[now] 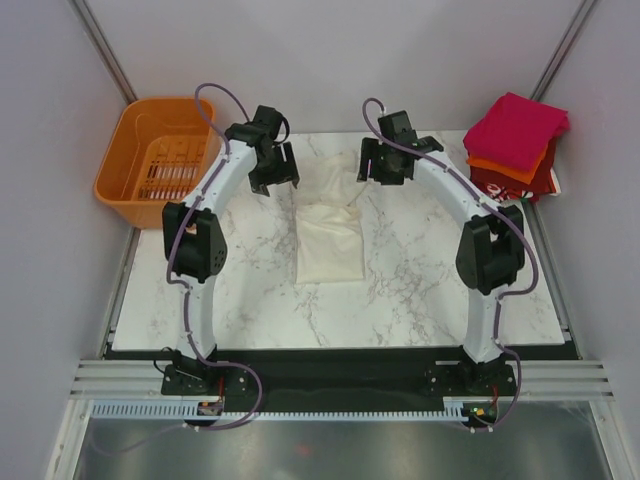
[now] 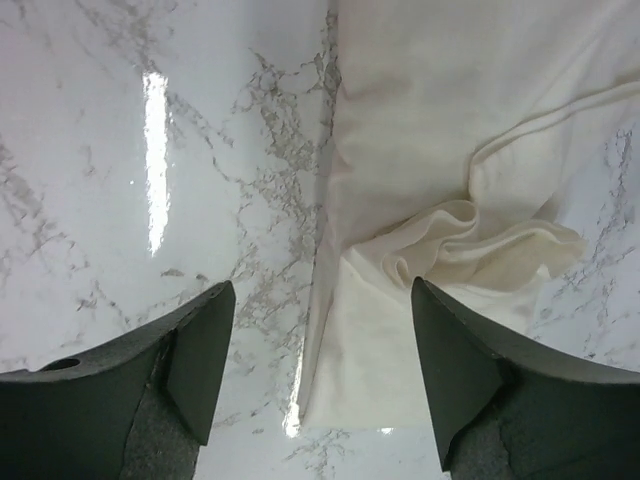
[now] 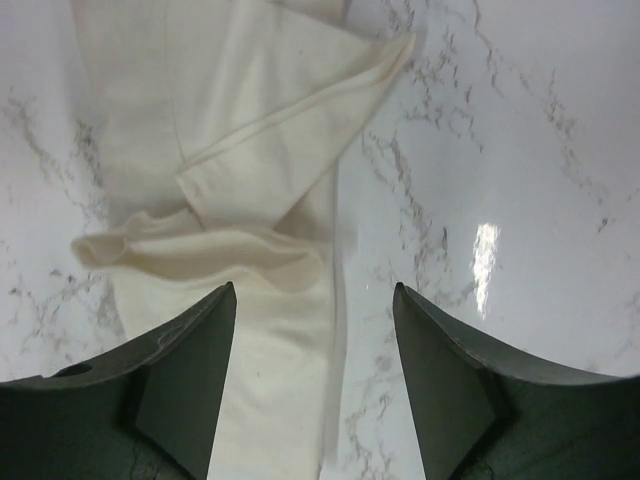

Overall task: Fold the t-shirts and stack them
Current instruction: Fold the tshirt

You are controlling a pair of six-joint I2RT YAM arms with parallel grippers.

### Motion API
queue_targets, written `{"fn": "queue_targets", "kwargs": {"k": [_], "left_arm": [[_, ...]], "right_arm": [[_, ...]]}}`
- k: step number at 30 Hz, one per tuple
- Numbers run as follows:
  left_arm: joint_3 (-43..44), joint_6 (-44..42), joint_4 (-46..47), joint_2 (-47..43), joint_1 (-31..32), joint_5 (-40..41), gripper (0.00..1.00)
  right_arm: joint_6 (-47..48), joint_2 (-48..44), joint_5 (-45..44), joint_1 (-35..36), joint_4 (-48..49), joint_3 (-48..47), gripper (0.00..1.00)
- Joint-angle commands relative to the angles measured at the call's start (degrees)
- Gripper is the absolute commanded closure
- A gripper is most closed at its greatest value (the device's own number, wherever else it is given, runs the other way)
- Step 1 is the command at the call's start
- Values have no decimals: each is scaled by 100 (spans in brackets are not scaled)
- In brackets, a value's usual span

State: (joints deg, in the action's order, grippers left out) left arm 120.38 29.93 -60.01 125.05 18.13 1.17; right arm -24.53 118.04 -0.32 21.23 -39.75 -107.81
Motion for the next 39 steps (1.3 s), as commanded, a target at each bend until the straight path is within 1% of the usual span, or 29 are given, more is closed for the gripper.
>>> {"fn": "queue_targets", "kwargs": {"k": [1,2,3,5,6,8,9,10,11,12,13,14,15,19,23,29,33,35,37,38,39], "left_arm": [[-198,-137,-90,-824,85,499,22],[-312,-163,-55,-999,172,446,23],[-618,-172,-29,-1105,243,393,24],[-1093,-102,163,-1351,479,244,24],[-1783,-58,304,-1709,568,165,25],[-2577,117,664,-2150,796,-90,25],[-3372,179,1049,-2543,850,-247,24],[-3755,240,1279,-2765,885,-536,24],[-4098,354,1455,-2924,955,-687,23],[-4702,355,1457,-3186,982,-688,23],[-4960,390,2136,-3285,1025,-1184,21],[-5363,425,2316,-3355,1104,-1285,21],[-5506,434,2597,-3400,1157,-1373,20],[-5946,478,2906,-3295,1324,-1418,19],[-6324,549,3179,-3181,1342,-1313,21],[-6430,522,3452,-3066,1334,-1110,22],[-6465,505,3504,-2952,1342,-1031,23],[-6570,522,3531,-2943,1342,-961,24],[-6641,514,3601,-2987,1342,-882,24],[-6693,522,3619,-2996,1342,-847,24],[-6720,514,3636,-2996,1342,-777,25]], "right_arm": [[63,-843,628,109,449,935,28],[37,-1070,742,118,520,1163,28],[19,-1185,970,118,668,1653,29],[-69,-1641,1130,118,854,2209,29],[-121,-1800,1235,127,1046,2786,29],[-262,-2265,1393,127,1258,3343,27],[-306,-2416,1533,118,1529,3876,27],[-350,-2548,1822,127,1644,4116,20],[-446,-2766,1946,135,1767,4345,15],[-482,-2873,2070,135,2012,4765,12],[-526,-2944,2236,135,2128,4943,7],[-578,-3031,2307,135,2233,5093,5],[-605,-3041,2352,153,2400,5329,5],[-719,-2884,2510,258,2700,5692,4],[-834,-2778,2554,443,2981,5955,4],[-869,-2506,2528,505,3341,6193,12],[-860,-2207,2501,496,3517,6272,29],[-904,-2171,2536,505,3710,6351,30],[-957,-2197,2484,496,3746,6351,34],[-974,-2189,2475,504,3746,6334,38],[-983,-2171,2475,505,3746,6334,48]]}}
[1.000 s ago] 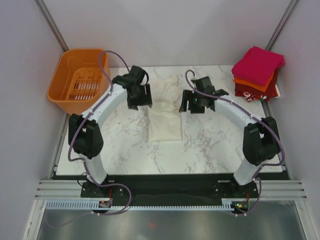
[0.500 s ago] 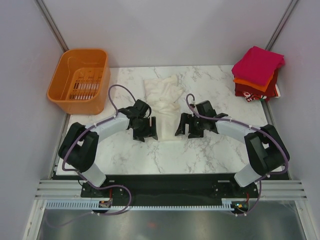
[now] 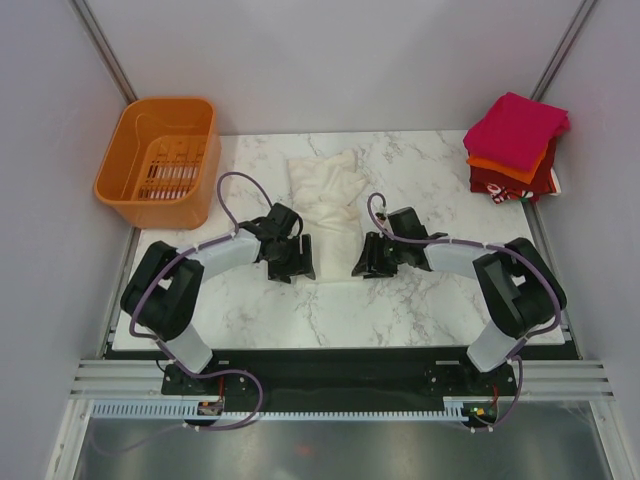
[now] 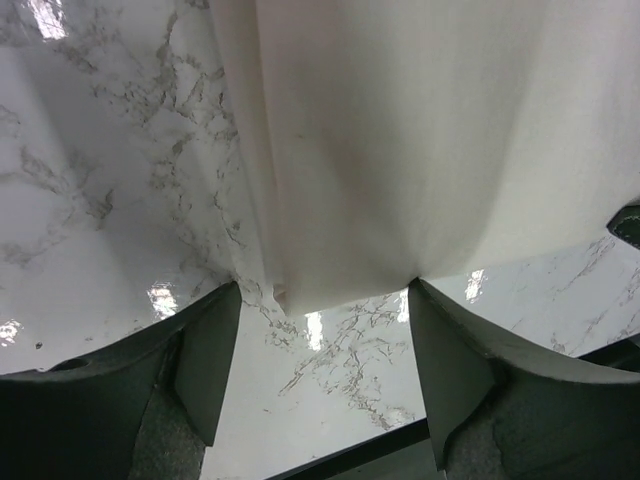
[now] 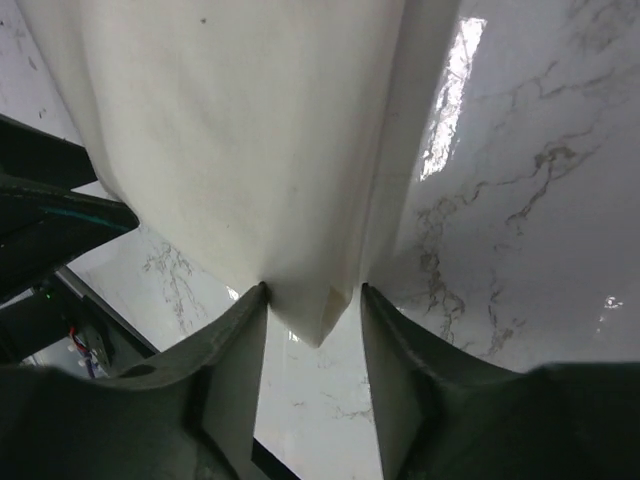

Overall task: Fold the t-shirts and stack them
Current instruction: Fold the tshirt

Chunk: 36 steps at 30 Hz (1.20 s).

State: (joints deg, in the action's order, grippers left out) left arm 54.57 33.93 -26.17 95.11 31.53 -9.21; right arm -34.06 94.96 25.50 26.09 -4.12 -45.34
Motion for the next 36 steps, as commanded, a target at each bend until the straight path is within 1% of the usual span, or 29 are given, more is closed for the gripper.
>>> {"fn": "queue_targets", "kwargs": {"k": [1,2,3,5,6,8,9,10,11,12,14,15,16,17,21,22,27,28,31,33,36], "left_arm": [[-165,114,271,-10,2,279,25],[-192,105,271,7,2,297,25],[-209,96,288,8,2,332,26],[-244,96,367,69,2,341,28],[-253,105,428,78,2,367,32],[-271,105,481,95,2,446,37],[-271,96,525,104,2,534,45],[-254,70,569,122,2,569,49],[-236,61,596,165,2,587,54],[-210,43,605,183,2,535,70],[-174,34,622,201,11,438,82],[-174,34,614,166,20,377,91],[-209,52,613,131,37,359,93],[-236,52,605,-9,55,315,97],[-481,227,421,-553,134,175,98],[-508,341,307,-929,186,174,98],[-657,737,-474,-2030,328,17,98],[-710,790,-555,-2336,354,-27,98],[-763,974,-896,-2882,371,-221,98],[-737,1115,-1056,-3085,372,-283,98],[-421,1203,-1442,-3376,372,-239,98]], "right_arm": [[-30,128,-115,19,192,96,53],[-30,120,-106,19,201,104,58],[-30,128,-106,19,201,105,66],[-13,146,-80,19,201,87,72],[-4,155,-80,19,210,87,78],[14,172,7,19,254,87,88],[23,198,34,19,271,78,96],[23,233,52,11,263,69,99],[23,234,69,19,271,61,100],[23,242,96,19,271,52,100],[14,216,105,19,263,61,100],[-4,190,113,19,271,69,100],[-30,111,113,19,271,87,100],[-56,41,113,19,271,139,100],[-258,-512,236,11,140,350,100],[-311,-861,245,19,70,385,100],[-548,-2136,-36,142,-887,386,100],[-583,-2261,-71,160,-1132,394,100],[-750,-2701,-115,274,-1441,456,100],[-873,-2981,-202,396,-1539,447,100],[-935,-3211,-326,450,-1767,211,100]]}}
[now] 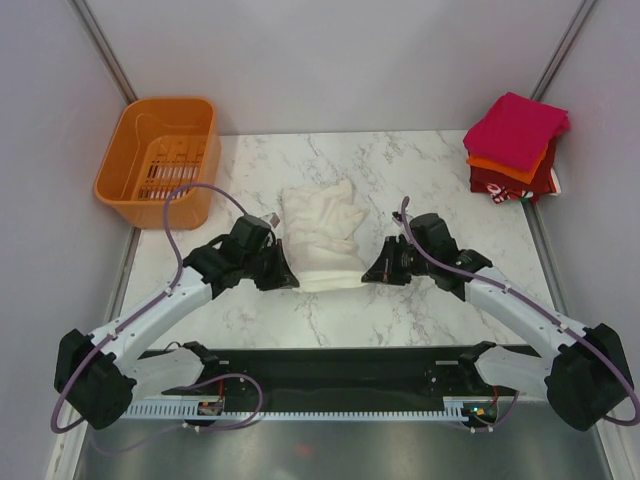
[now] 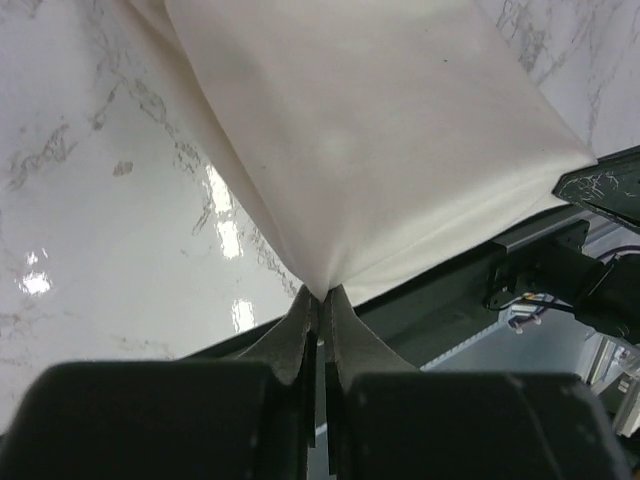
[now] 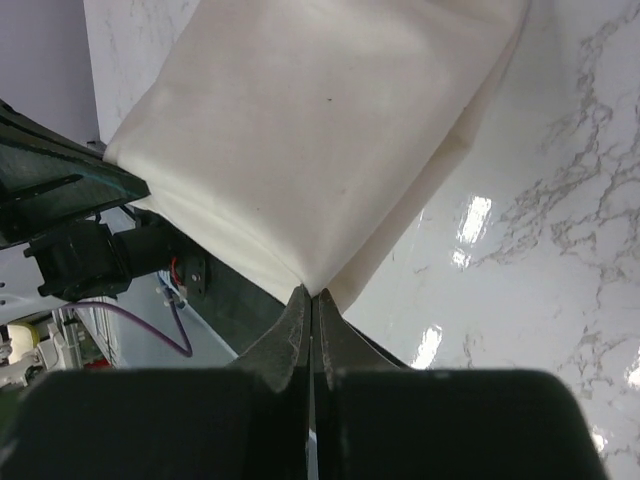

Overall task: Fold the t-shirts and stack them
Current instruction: Fold the tshirt

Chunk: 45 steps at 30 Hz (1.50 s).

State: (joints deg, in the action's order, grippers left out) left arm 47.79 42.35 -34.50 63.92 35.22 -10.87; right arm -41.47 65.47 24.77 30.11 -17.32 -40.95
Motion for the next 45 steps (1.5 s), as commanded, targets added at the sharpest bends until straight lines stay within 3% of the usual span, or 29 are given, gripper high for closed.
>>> {"fn": "queue_targets", "kwargs": {"k": [1,14,27,32,45], "left_arm": [[475,371,-697,-292,2,-29,98],[2287,2,-1533,831,-138,138,94],[3245,-341,-1542,2089,-1148,94,94],[3675,-842,-1551,2799,-1614,-310,94],[5310,-1185,-1577,4637,-1984,-398,95]], "right_arm": [[-186,-280,-289,48,-569,-456,100],[552,1273,-676,39,-1291,-2760,100],[1071,3146,-676,-268,-1599,-4885,100],[1177,3876,-667,-435,-1774,-5659,100],[1247,5194,-579,-760,-1871,-6837,100]]}}
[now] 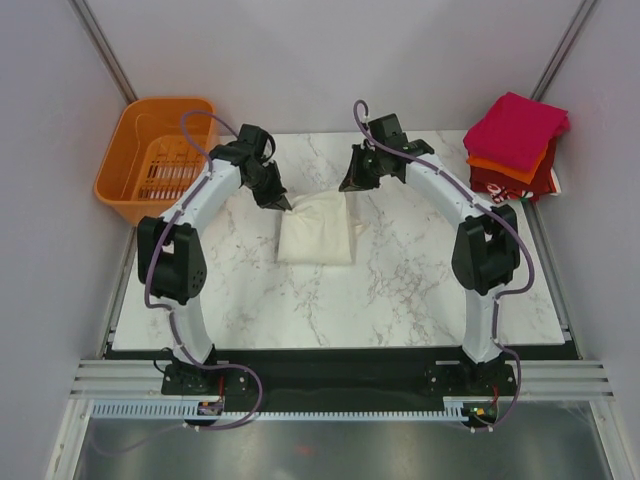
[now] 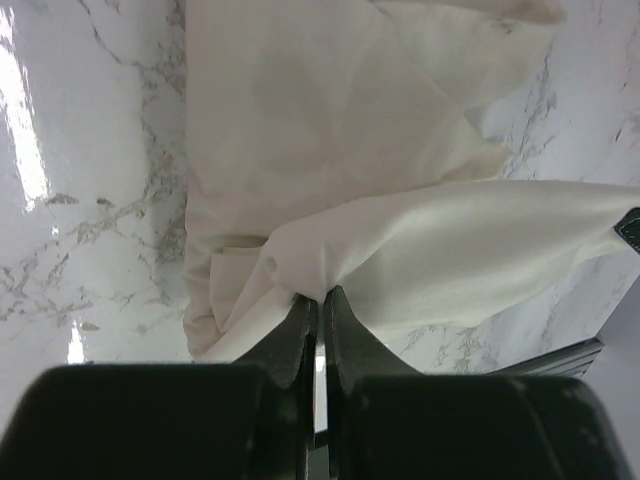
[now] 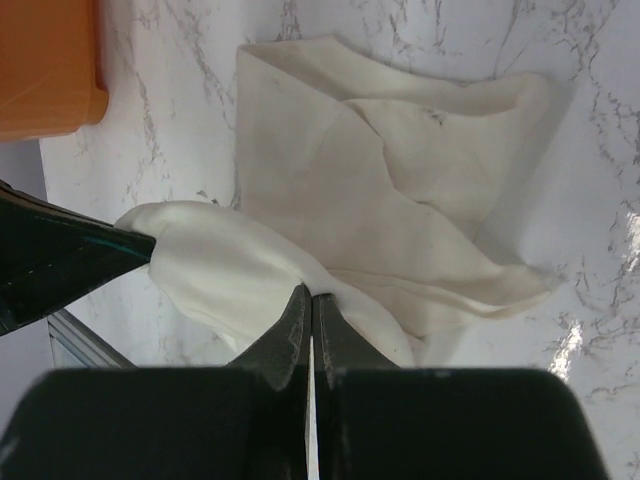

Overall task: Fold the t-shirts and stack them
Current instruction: Fold the tshirt

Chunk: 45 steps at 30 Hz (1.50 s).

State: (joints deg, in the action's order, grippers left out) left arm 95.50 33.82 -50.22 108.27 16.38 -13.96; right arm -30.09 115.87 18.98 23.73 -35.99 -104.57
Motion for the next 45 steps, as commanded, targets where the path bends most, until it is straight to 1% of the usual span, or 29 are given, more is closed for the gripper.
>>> {"fn": "queue_targets", "kwargs": {"k": [1,6,12,14,17,18,19,20,21,23,24,25,27,29,31,32,34,38,40,41,43,44,45], "left_arm": [[644,-367,-14,412,-117,-81,95],[1487,-438,-164,1072,-267,-133,95],[2586,-614,-234,1969,-320,-344,93],[3051,-640,-225,2232,-337,-546,93],[3772,-675,-156,2786,-329,-976,89],[3930,-641,-103,3083,-337,-1221,84],[4193,-631,-41,3199,-329,-1380,81],[4291,-614,151,3340,-329,-1556,79],[4379,-535,239,3515,-329,-1836,71],[4538,-473,389,3666,-320,-1996,51],[4556,-464,529,3701,-311,-2084,32],[4565,-456,574,3701,-302,-2094,26],[4565,-491,636,3649,-302,-2033,19],[4486,-570,627,3447,-311,-1901,18],[4268,-649,636,3228,-320,-1611,18],[4170,-675,636,2931,-311,-1515,18],[3854,-789,636,2596,-294,-1233,19],[3186,-974,636,1587,-153,-803,25],[2818,-1070,645,1356,-4,-688,27],[2711,-1106,679,1242,57,-687,30],[2413,-1168,671,1092,198,-792,34],[2298,-1150,688,1056,234,-854,38],[2045,-1098,715,1004,269,-854,39]], "right_arm": [[117,303,0,-140,-13,-546,100],[73,760,141,-333,-75,-1099,100],[20,1262,71,-535,-66,-1469,100],[-24,1411,62,-623,-49,-1557,100],[-41,1491,-157,-737,-23,-1453,100],[-67,1482,-306,-764,12,-1373,100],[-102,1464,-386,-834,48,-1268,100],[-155,1429,-447,-869,196,-963,100],[-216,1333,-500,-913,310,-768,100],[-426,1254,-615,-1027,696,-181,100],[-480,1236,-632,-1054,785,-21,100],[-559,1184,-624,-1106,986,251,100],[-744,1078,-738,-1159,1154,507,100],[-884,973,-904,-1221,1461,918,100],[-1078,806,-1089,-1291,1568,1149,100],[-1131,762,-1151,-1292,1725,1367,100],[-1175,744,-1099,-1309,1902,1483,100],[-1070,884,-835,-1309,1903,1273,100],[-1026,876,-870,-1309,1833,1151,100],[-1017,849,-922,-1309,1797,1115,96],[-982,761,-1063,-1309,1710,1045,96],[-973,744,-1098,-1309,1683,1010,97],[-947,717,-1125,-1309,1639,974,99]]}}
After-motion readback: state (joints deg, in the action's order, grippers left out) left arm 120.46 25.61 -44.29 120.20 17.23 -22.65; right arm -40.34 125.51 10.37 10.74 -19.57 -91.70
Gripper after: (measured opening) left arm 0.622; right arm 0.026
